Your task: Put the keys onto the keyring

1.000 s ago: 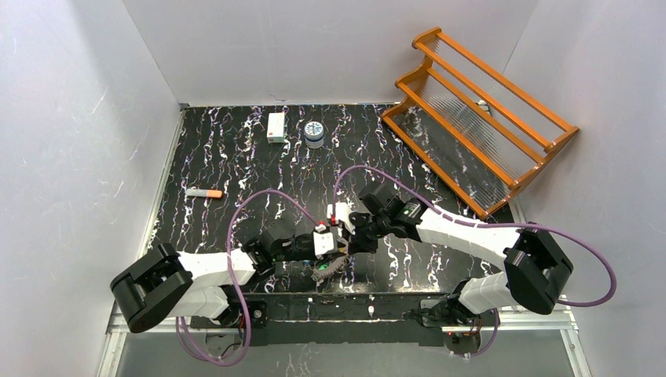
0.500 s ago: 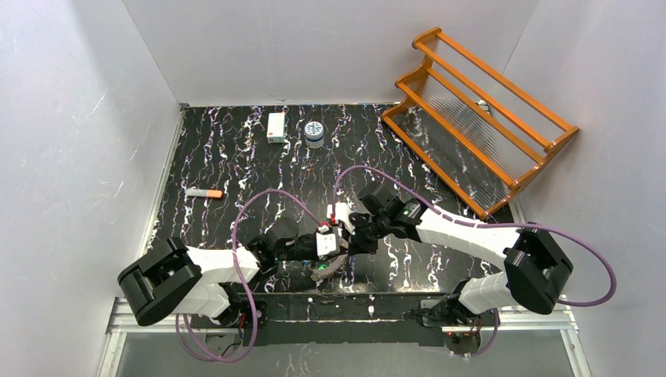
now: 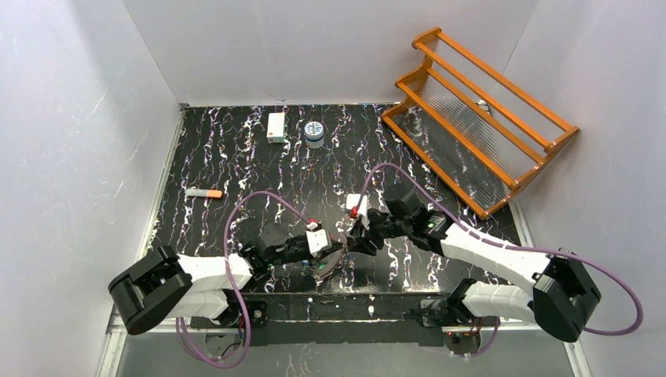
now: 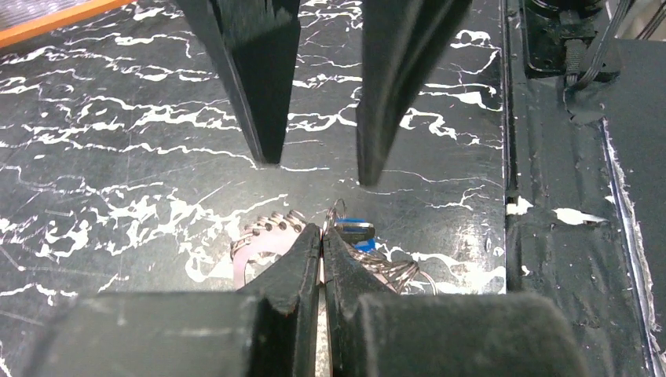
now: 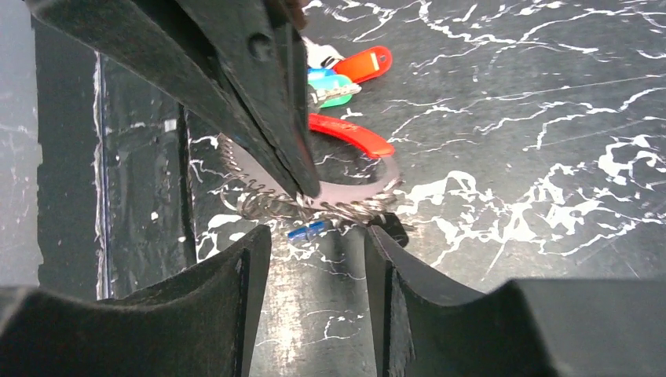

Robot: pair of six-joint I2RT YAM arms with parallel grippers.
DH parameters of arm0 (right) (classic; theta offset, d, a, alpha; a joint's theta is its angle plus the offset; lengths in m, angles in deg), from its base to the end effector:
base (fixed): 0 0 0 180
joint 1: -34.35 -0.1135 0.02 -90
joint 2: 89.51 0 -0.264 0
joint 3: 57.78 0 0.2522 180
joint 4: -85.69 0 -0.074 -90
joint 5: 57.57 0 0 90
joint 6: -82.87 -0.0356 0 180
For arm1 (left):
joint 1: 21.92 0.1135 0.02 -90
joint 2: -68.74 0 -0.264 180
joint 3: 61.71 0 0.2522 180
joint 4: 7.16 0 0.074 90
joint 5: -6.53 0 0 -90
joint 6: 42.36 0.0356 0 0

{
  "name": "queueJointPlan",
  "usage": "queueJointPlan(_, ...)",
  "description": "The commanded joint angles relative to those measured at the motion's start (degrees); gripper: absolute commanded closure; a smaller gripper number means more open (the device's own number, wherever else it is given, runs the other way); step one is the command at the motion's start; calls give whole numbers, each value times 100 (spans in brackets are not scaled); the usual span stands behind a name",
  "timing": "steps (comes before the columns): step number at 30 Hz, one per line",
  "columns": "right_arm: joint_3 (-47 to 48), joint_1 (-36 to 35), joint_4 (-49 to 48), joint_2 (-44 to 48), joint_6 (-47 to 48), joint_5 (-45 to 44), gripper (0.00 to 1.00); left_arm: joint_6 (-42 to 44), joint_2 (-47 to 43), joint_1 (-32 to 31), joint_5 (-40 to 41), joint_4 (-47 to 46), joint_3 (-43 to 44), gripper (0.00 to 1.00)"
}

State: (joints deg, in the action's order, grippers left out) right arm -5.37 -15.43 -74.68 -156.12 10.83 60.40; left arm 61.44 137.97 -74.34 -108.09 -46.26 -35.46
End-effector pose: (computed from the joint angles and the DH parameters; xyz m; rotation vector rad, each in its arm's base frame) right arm 0.1469 0.1996 0.2352 -1.4590 1.6525 0.8430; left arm 0.1206 -0.1810 0.1812 1.1974 1.2128 -0.8599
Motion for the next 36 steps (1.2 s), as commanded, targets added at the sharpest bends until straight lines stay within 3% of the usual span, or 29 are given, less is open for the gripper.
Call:
queueJointPlan(1,-309,444,-999,340,-514,589,44,-559,-127,-22,464,-1241,-391,100)
queueJointPlan(6,-587,901,-1559,518,-1028,1287,46,-1078,80,-22,726,-2716,-763,100)
queueJointPlan(13,-649,1044,-2006,431,-1358,1962,53,-1341,482,-24,455,-3996,-827,100)
queueJointPlan(22,-596,1048,-1985,315,-1437,2009,62,-1340,596,-22,502,-4145,-809,100)
queueJointPlan(31,-653,1046,-1837,640,-1377,1618,56,-1338,615,-23,696,-4145,-853,100)
queueJointPlan(36,-773,1045,-1845,697,-1403,1608,69,-1338,692,-24,743,-4145,-830,100)
